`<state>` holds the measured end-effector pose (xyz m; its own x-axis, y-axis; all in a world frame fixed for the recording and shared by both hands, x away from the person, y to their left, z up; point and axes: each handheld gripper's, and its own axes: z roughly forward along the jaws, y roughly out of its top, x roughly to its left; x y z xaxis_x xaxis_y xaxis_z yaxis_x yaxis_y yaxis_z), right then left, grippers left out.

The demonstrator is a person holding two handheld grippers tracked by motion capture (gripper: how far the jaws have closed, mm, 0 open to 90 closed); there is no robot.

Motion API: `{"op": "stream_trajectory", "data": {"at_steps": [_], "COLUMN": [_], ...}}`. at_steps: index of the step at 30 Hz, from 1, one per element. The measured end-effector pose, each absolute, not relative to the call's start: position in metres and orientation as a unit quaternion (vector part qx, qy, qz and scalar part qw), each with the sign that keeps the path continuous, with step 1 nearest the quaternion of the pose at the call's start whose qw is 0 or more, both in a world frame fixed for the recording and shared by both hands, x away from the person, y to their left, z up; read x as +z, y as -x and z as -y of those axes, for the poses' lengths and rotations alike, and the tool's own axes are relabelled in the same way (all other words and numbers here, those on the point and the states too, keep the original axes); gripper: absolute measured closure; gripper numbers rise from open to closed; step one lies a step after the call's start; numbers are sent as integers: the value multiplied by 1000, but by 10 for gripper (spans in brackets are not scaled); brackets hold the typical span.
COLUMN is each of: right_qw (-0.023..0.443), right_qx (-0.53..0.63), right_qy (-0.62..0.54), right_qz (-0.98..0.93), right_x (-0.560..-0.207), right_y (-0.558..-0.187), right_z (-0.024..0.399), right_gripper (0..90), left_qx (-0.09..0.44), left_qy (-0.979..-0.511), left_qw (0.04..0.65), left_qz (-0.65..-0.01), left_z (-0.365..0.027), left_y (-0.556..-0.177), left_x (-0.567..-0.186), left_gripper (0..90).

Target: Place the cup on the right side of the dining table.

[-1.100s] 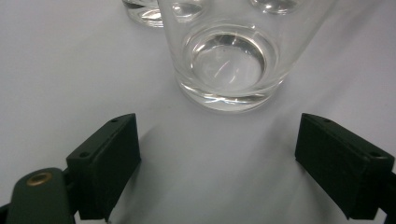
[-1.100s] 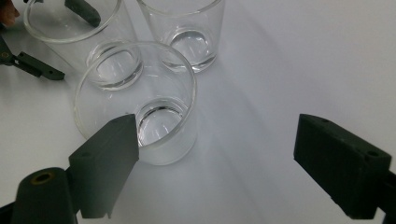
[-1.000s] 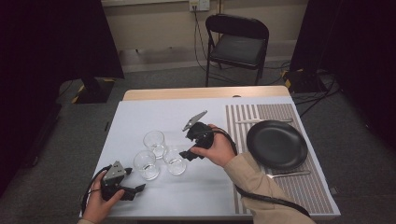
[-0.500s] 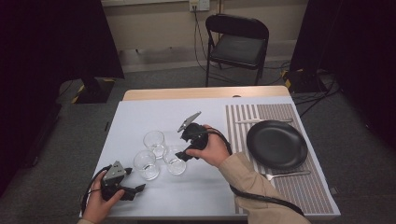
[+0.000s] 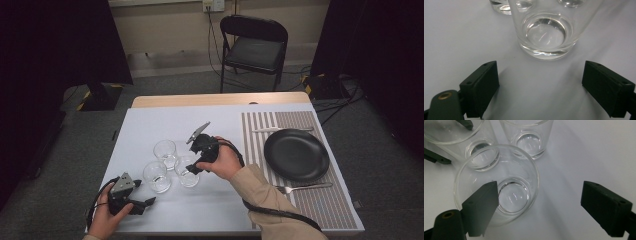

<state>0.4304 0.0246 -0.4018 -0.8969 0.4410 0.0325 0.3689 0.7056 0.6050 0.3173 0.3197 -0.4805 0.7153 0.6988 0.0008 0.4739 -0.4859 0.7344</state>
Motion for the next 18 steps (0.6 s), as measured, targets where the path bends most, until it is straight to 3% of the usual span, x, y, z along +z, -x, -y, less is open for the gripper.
{"op": "stream_trajectory", "data": {"at_steps": [11, 12, 13, 14, 18], "right_qw": [55, 48, 48, 39, 41], "right_qx": [311, 306, 306, 302, 280], "right_qy": [-215, -215, -215, -210, -205], "right_qz": [-924, -926, -926, -929, -937], "right_x": [-406, -407, -407, -408, -414], "right_y": [-430, -430, -430, -429, -426], "right_z": [-25, -26, -26, -26, -25], "right_gripper": [242, 322, 322, 394, 461], "left_qx": [152, 152, 152, 152, 152], "left_qy": [-848, -848, -848, -849, -849], "left_qw": [371, 371, 371, 371, 371], "left_qz": [-346, -346, -346, -345, -345], "left_z": [-320, -320, -320, -320, -320], "left_y": [-317, -317, -317, -317, -317], "left_x": [-481, -481, -481, -481, -481], "left_gripper": [131, 131, 131, 131, 131]}}
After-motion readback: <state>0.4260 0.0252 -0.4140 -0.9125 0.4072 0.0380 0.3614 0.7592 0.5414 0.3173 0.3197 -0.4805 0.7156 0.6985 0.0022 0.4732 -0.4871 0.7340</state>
